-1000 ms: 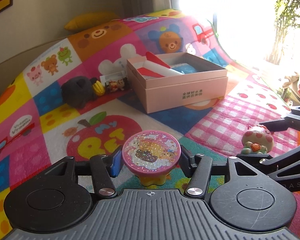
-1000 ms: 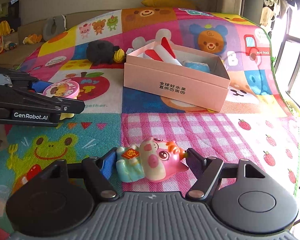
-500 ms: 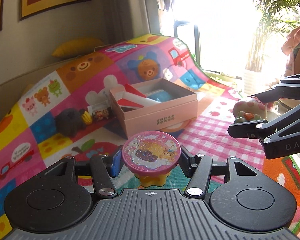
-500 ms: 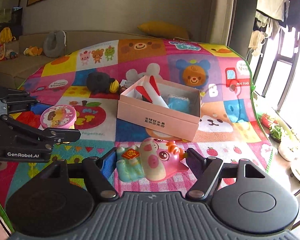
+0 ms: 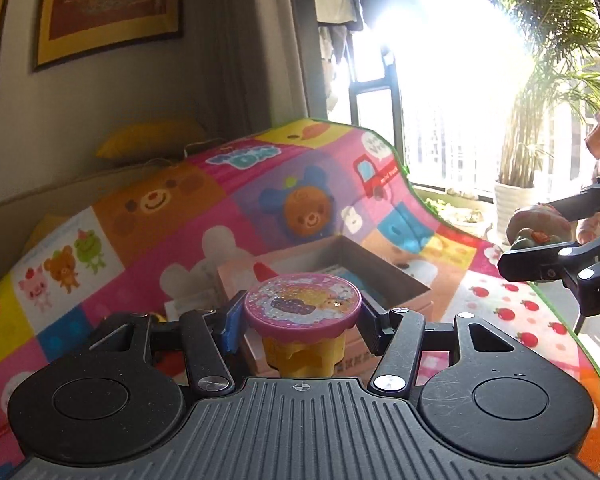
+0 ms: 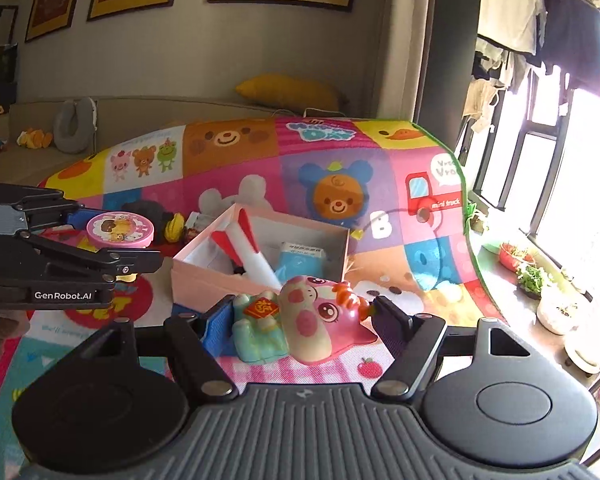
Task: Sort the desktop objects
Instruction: 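Lower the yellow toy into the pink box with the left gripper while right drops the pig in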
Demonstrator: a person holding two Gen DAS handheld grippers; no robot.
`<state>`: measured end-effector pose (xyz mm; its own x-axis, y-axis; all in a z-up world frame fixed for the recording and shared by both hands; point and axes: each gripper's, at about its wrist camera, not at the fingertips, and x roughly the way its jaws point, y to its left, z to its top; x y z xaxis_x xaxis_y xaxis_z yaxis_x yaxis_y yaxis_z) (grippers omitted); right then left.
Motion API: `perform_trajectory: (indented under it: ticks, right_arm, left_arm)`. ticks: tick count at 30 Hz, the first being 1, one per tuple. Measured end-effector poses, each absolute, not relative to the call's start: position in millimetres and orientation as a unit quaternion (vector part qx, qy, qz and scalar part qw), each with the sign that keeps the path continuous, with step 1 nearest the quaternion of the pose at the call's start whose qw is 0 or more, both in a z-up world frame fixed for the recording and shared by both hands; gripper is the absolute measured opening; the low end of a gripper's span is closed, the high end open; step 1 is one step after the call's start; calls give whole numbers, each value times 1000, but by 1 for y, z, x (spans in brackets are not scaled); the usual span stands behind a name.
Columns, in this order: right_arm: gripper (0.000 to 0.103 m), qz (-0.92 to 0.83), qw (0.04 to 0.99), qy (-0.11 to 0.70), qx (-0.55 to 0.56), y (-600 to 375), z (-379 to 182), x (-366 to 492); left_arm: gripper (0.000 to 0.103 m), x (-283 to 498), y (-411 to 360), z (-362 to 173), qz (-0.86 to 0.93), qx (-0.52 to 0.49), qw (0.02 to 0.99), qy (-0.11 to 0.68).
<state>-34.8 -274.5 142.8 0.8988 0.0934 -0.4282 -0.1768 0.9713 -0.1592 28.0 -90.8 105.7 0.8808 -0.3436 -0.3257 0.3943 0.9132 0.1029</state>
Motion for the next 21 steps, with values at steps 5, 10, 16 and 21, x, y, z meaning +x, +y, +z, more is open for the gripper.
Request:
perform_trajectory:
  ticks: [5,10,16,21]
  right_arm:
    - [73,54,975,204,-71,-281,174,26]
    - [73,59,976,206,-41,-274,201,92]
    - [73,60,964,260,-4,-241,192,183]
    - [82,58,949,311,9,-218,165,232]
  left_arm:
    - [91,78,-92,96,-182,68,968,161]
    - [97,66,-54,73,-168,64,966,188]
    - [100,52,-9,52,-141,52,964,218]
    - [101,55,26,39,-110,37,968,222]
